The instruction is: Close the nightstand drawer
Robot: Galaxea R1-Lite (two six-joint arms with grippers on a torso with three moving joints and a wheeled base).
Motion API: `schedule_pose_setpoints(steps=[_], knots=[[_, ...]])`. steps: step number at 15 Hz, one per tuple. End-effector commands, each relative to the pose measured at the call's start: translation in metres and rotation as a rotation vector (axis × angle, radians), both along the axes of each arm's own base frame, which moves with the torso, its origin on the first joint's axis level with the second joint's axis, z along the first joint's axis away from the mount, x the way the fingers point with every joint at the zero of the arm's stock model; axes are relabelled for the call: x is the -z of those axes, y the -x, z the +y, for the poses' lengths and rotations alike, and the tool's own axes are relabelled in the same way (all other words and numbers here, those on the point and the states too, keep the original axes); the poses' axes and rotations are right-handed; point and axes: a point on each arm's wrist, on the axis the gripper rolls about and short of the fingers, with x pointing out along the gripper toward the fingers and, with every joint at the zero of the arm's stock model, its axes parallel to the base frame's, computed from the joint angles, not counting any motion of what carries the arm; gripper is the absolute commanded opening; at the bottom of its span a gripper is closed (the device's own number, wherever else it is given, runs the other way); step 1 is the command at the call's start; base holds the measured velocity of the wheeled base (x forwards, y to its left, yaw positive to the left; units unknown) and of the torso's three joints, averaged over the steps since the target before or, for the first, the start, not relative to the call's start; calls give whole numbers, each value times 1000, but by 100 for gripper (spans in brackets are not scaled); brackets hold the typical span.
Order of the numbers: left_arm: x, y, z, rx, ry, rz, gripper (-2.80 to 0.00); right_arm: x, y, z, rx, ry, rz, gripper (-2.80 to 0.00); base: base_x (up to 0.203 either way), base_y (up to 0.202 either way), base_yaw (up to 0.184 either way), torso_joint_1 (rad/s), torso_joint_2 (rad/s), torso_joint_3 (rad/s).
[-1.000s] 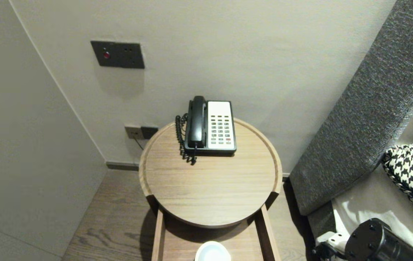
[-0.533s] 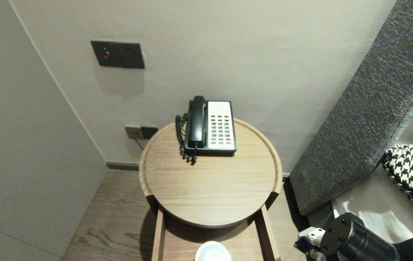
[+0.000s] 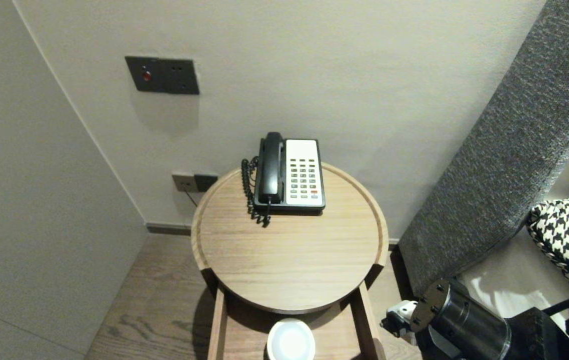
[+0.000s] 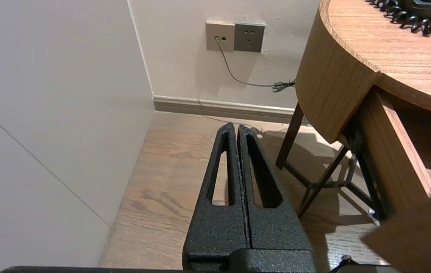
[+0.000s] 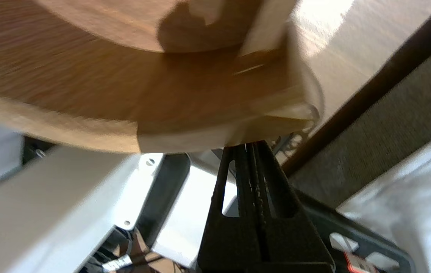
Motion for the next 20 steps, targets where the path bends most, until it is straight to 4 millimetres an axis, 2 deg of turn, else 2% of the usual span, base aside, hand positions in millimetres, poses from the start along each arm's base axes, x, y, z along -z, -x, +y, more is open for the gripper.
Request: schedule_pose_setpoints(steps=[1, 12, 20], knots=[[0, 0, 0, 1, 0, -2, -280, -1, -7, 7, 5, -4, -4, -280, 0, 0, 0, 0, 0, 0], [0, 0, 0, 1, 0, -2, -280, -6, -39, 41, 11, -27, -37, -280, 0, 0, 0, 0, 0, 0], [0, 0, 0, -1, 0, -2, -280, -3, -67, 55, 46, -14, -68, -280, 0, 0, 0, 0, 0, 0]])
